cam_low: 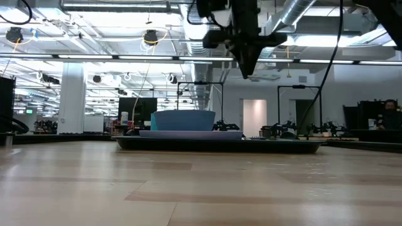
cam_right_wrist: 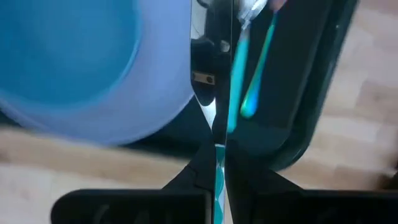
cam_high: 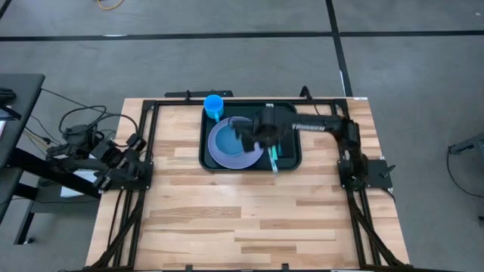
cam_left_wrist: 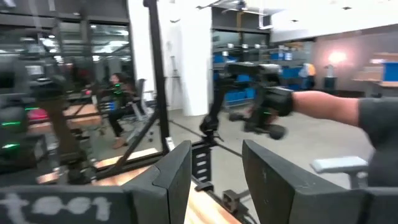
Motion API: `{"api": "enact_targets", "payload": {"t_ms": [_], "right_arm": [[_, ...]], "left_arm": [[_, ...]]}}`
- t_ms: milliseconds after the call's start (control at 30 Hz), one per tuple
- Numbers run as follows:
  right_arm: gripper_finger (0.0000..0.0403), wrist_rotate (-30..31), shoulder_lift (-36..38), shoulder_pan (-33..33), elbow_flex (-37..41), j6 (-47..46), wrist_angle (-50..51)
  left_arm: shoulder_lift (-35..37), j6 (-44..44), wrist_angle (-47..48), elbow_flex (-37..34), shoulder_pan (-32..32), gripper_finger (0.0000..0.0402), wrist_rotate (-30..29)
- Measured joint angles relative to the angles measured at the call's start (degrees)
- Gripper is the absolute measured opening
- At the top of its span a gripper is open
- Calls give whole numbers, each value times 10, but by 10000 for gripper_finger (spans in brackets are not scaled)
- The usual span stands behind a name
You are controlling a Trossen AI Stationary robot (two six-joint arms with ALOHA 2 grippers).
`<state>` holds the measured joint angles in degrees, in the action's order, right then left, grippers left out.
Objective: Set up tray
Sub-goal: Put the green patterned knife on the black napkin to the right of the blue fork
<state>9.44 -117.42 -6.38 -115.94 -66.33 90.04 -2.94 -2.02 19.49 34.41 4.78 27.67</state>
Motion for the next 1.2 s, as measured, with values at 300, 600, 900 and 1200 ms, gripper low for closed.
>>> {"api": "enact_targets", "payload": {"t_ms": [300, 600, 900, 1200], "right_arm": [[9, 10, 1, -140, 14, 97, -12], [9, -61, 1, -238, 175, 149, -131], [11, -79, 2, -276, 262, 169, -210], [11, -89, 3, -285, 324, 166, -261]], "left_arm": [[0, 8, 8, 0, 0, 133, 3], [0, 30, 33, 0, 0, 133, 2], [0, 37, 45, 0, 0, 133, -9], [0, 42, 55, 0, 0, 133, -21]]}}
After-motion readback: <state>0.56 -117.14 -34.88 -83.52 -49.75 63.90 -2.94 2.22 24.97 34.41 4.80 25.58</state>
